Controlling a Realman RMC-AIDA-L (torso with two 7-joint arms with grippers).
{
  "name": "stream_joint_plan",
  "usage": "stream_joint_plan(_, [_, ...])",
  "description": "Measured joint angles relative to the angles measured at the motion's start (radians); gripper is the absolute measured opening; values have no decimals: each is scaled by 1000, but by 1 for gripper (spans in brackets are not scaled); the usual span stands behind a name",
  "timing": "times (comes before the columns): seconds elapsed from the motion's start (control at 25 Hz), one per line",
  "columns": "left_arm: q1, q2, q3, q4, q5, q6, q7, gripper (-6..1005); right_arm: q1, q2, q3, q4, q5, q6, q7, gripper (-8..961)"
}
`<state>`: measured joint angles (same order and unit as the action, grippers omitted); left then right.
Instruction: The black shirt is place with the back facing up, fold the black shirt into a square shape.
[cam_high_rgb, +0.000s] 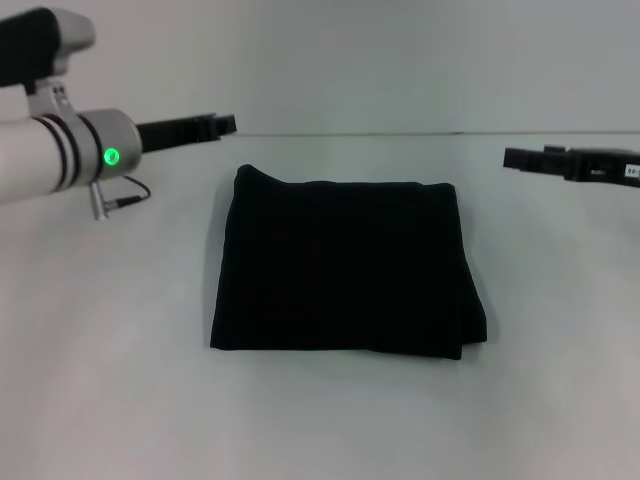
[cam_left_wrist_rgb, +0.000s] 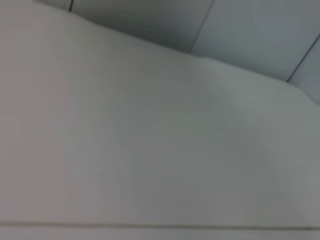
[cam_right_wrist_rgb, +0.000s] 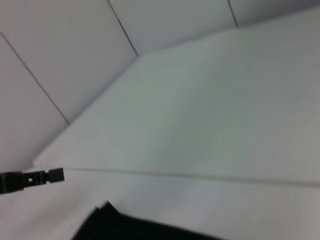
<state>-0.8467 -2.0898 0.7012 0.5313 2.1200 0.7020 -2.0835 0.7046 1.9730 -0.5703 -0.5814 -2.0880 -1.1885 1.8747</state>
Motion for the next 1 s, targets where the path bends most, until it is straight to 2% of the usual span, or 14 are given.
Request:
stream_joint_plan(0.2, [83, -13, -6, 228, -19, 334, 16, 288, -31, 10, 1, -8, 150, -83, -158, 883])
stream_joint_plan(0.28, [106, -15, -14, 280, -35, 457, 52, 382, -43, 12, 1, -9, 198, -148, -229, 883])
stream_joint_plan(0.4, [125, -12, -55, 321, -62, 634, 136, 523, -52, 10, 0, -12, 220, -232, -310, 882])
stream_joint_plan(0.52, [127, 0, -103, 321, -66, 767, 253, 732, -52, 3, -15, -17, 208, -303, -369, 882])
stream_joint_plan(0.72, [129, 2, -87, 287, -17, 755, 413, 936, -28, 7, -75, -64, 150, -286, -380, 883])
stream_joint_plan(1.0, [119, -10, 31, 266, 35, 631, 494, 944, 54, 16, -190, -78, 40, -165, -318, 884])
